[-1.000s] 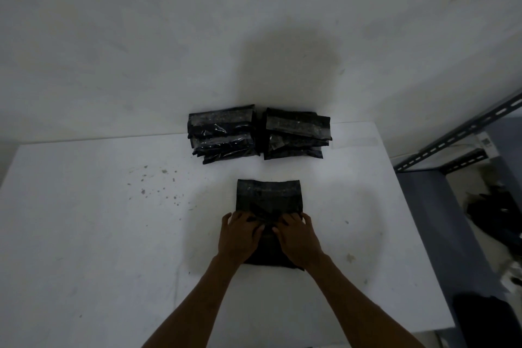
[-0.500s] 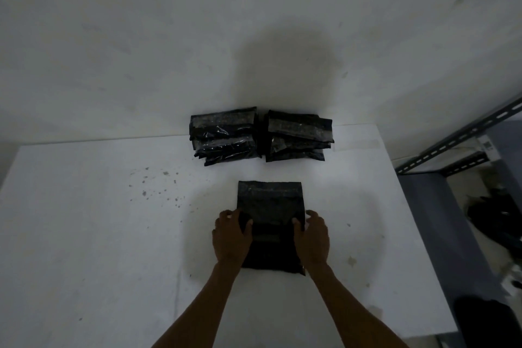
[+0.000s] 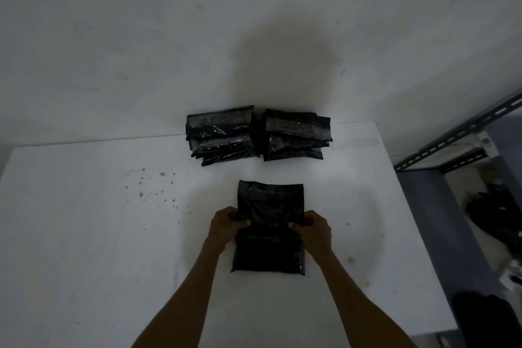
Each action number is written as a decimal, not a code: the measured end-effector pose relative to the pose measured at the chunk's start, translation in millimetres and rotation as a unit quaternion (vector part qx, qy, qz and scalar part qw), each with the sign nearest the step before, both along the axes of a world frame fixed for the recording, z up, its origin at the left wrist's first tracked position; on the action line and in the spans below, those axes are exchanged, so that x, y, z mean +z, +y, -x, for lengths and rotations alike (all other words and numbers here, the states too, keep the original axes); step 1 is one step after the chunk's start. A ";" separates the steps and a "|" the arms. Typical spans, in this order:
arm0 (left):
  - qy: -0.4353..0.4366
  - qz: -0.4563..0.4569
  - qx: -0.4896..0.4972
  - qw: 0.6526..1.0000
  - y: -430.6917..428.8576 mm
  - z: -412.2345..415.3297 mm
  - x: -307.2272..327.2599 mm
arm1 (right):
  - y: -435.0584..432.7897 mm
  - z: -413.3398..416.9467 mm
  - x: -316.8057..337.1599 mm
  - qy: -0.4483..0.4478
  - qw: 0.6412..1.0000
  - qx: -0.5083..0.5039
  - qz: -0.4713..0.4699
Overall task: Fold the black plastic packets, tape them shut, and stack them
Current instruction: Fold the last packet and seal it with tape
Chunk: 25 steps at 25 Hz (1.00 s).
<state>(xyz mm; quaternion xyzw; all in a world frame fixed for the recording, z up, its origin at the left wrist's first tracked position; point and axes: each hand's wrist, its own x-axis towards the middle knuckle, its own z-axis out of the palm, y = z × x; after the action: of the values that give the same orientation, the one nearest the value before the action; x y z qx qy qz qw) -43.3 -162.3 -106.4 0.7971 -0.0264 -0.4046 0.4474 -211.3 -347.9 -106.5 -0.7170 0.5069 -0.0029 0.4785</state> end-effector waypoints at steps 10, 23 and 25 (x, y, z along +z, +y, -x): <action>0.035 0.031 0.010 0.999 -1.5 -1.8 -5.1 | -15.8 -3.3 -9.1 -0.065 0.990 0.013 -0.125; 0.106 0.114 0.128 0.980 4.2 2.8 11.8 | -19.1 -6.6 7.1 -0.135 0.976 -0.050 -0.160; 0.105 0.131 0.099 0.981 12.0 5.2 17.4 | -21.1 4.0 12.5 -0.141 0.974 -0.055 -0.168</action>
<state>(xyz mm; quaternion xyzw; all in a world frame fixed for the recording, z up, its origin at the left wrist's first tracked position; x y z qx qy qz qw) -48.5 -150.3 -89.0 0.6837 0.0474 -0.4326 0.5859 -215.3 -369.0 -94.0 -0.5896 0.4663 -0.0447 0.6580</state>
